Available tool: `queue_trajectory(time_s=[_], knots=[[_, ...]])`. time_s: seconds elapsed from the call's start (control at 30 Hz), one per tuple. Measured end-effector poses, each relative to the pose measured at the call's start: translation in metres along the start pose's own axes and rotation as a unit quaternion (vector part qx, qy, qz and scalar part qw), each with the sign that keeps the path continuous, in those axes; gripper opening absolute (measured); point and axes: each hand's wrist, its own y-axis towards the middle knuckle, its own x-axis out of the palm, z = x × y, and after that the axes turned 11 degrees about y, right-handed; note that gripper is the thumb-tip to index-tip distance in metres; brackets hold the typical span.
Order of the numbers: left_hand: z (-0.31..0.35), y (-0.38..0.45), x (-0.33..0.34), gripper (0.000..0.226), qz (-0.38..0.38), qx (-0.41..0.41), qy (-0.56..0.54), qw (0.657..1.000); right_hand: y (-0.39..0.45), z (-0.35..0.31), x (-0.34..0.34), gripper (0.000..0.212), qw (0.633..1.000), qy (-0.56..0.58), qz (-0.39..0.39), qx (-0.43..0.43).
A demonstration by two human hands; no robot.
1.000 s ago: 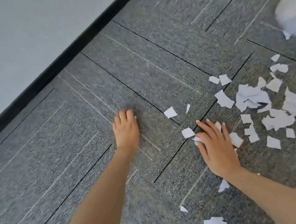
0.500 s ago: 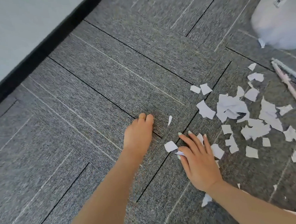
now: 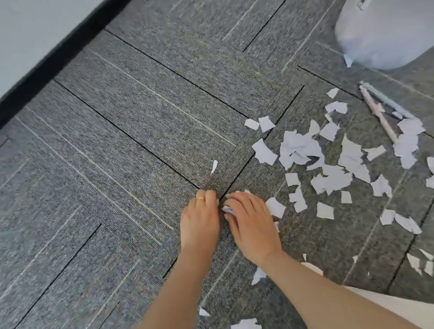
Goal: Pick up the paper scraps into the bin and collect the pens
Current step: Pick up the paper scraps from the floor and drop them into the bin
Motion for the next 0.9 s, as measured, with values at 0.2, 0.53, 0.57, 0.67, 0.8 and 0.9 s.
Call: queue_trajectory(time_s=[0.2,0.53,0.57,0.67,0.8,0.9], knots=[[0.013,0.004,-0.017,0.019,-0.031,-0.134,-0.125,0.983,0.005,0.015,-0.017,0.034,0.993,0.093,-0.067,-0.040],[0.035,0.068,-0.030,0.047,-0.037,-0.155,-0.076,0.984,0.032,0.060,-0.114,0.021,0.911,0.372,0.066,0.168],[0.033,0.069,-0.029,0.042,-0.044,-0.143,-0.032,0.988,0.045,0.072,-0.123,0.022,0.915,0.354,0.087,0.172],[0.030,0.070,-0.028,0.017,-0.046,-0.129,0.002,0.991,0.079,0.111,-0.130,0.026,0.968,0.200,0.056,0.143],[0.047,0.058,-0.038,0.017,-0.039,-0.095,-0.125,0.987,0.077,0.138,-0.110,0.053,0.988,0.022,-0.119,0.097],[0.083,0.027,-0.037,0.018,-0.070,0.011,-0.112,0.991,0.064,0.138,-0.101,0.040,0.998,-0.014,-0.053,0.020]])
